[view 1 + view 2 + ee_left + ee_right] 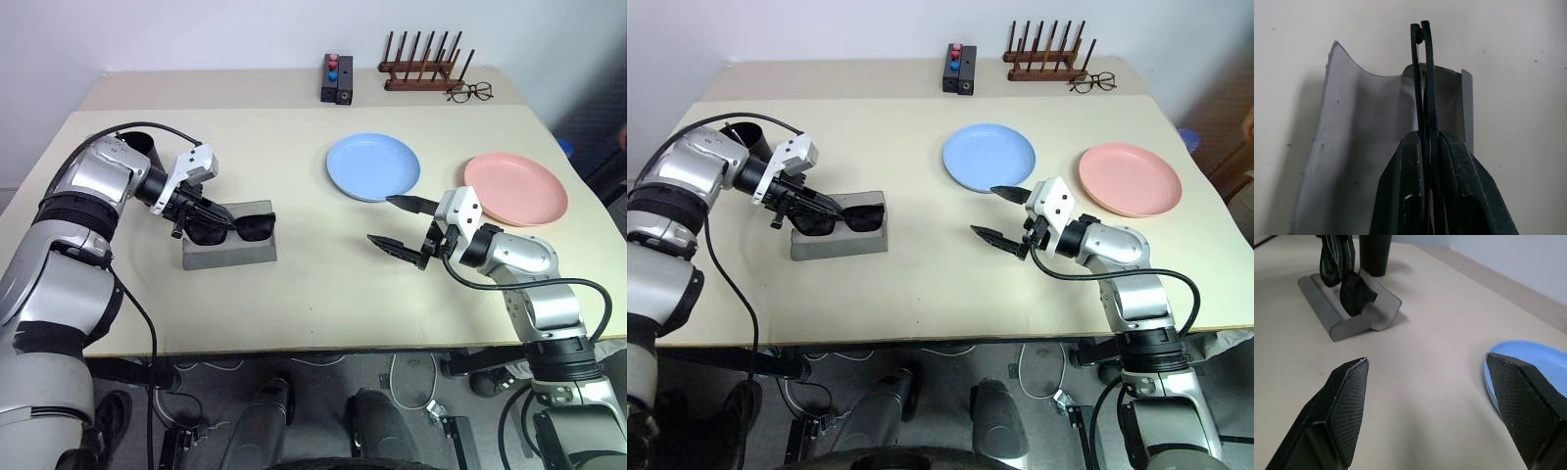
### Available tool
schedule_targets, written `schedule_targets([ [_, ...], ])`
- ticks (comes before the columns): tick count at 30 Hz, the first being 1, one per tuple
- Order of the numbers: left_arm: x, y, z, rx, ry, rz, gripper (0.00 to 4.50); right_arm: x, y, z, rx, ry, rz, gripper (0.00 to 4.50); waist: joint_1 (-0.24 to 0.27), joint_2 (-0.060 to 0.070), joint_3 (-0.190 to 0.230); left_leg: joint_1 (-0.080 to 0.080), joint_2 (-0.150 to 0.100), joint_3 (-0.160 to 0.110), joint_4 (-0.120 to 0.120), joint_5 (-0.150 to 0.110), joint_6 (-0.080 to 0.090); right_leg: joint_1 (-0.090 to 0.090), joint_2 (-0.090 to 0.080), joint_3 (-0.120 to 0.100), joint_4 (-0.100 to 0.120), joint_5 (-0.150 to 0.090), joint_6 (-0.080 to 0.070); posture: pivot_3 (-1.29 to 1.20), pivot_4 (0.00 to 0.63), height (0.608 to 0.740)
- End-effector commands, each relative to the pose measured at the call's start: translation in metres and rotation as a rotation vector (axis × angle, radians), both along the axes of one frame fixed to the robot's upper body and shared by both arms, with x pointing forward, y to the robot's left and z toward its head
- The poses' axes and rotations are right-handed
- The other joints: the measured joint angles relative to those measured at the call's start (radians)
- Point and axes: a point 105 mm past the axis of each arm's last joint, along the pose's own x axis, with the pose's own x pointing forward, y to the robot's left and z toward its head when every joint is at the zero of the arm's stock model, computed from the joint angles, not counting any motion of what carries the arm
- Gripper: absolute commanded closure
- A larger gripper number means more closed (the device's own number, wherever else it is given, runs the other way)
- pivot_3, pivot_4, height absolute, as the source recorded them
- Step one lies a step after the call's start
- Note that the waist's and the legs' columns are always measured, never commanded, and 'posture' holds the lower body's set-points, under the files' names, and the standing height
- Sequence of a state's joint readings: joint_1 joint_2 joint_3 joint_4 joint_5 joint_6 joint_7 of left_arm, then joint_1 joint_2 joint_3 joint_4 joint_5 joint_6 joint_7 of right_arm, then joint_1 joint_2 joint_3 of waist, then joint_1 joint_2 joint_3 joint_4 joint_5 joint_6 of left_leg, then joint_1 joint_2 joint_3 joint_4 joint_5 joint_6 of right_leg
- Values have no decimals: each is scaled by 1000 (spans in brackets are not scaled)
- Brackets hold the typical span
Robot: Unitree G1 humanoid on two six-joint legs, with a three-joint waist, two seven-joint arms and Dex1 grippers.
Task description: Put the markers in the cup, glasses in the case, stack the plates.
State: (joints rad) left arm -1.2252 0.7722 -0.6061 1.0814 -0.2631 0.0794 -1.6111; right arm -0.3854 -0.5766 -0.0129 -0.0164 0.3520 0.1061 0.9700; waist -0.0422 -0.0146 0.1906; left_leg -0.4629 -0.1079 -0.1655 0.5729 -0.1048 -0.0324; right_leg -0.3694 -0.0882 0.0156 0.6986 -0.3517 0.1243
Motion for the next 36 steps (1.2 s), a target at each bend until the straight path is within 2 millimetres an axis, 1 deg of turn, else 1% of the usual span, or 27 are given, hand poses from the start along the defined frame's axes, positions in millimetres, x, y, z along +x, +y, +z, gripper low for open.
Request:
schedule_targets([
  [1,-4,6,-3,-30,11,9,4163,-8,10,24,63,-59,57,602,-3,0,0,0,0,0,0,0,0,0,0,0,0,0,0,0,150,738],
  [3,-7,10,-11,-14,19,3,4163,-8,12,27,63,-64,59,602,-4,0,0,0,0,0,-1,0,0,-1,0,1,0,0,0,0,150,738],
  [11,-11,16,-23,-4,53,15,4163,-8,10,27,38,-58,42,602,0,0,0,0,0,0,0,0,0,-1,0,1,0,0,0,0,150,738],
  [15,-12,13,-25,-68,84,42,4163,-8,10,24,14,-56,33,602,-2,0,0,0,0,0,-1,0,0,-1,0,1,0,0,0,0,150,738],
  [22,-14,17,-28,-113,168,117,4163,-7,10,26,16,-57,31,602,-2,0,0,0,0,1,-1,0,0,-1,0,1,0,0,0,0,150,738],
  [26,-17,14,-29,-131,195,115,4163,-7,11,26,16,-53,34,602,-2,0,0,0,0,0,-1,0,0,-1,0,1,0,0,0,0,150,738],
  [29,-23,14,-35,-101,209,82,4163,-7,12,26,16,-53,35,602,-2,0,0,0,0,0,-1,0,0,-1,0,1,0,0,0,0,150,738],
  [32,-26,15,-41,-63,195,42,3152,-7,12,26,15,-53,35,602,-2,0,0,0,0,1,-1,0,0,-1,-1,2,0,0,0,0,150,738],
  [36,-26,12,-41,-82,182,27,1118,-7,12,26,11,-52,34,602,-1,0,0,0,0,1,-1,0,0,-2,-1,2,0,0,0,0,150,738],
])
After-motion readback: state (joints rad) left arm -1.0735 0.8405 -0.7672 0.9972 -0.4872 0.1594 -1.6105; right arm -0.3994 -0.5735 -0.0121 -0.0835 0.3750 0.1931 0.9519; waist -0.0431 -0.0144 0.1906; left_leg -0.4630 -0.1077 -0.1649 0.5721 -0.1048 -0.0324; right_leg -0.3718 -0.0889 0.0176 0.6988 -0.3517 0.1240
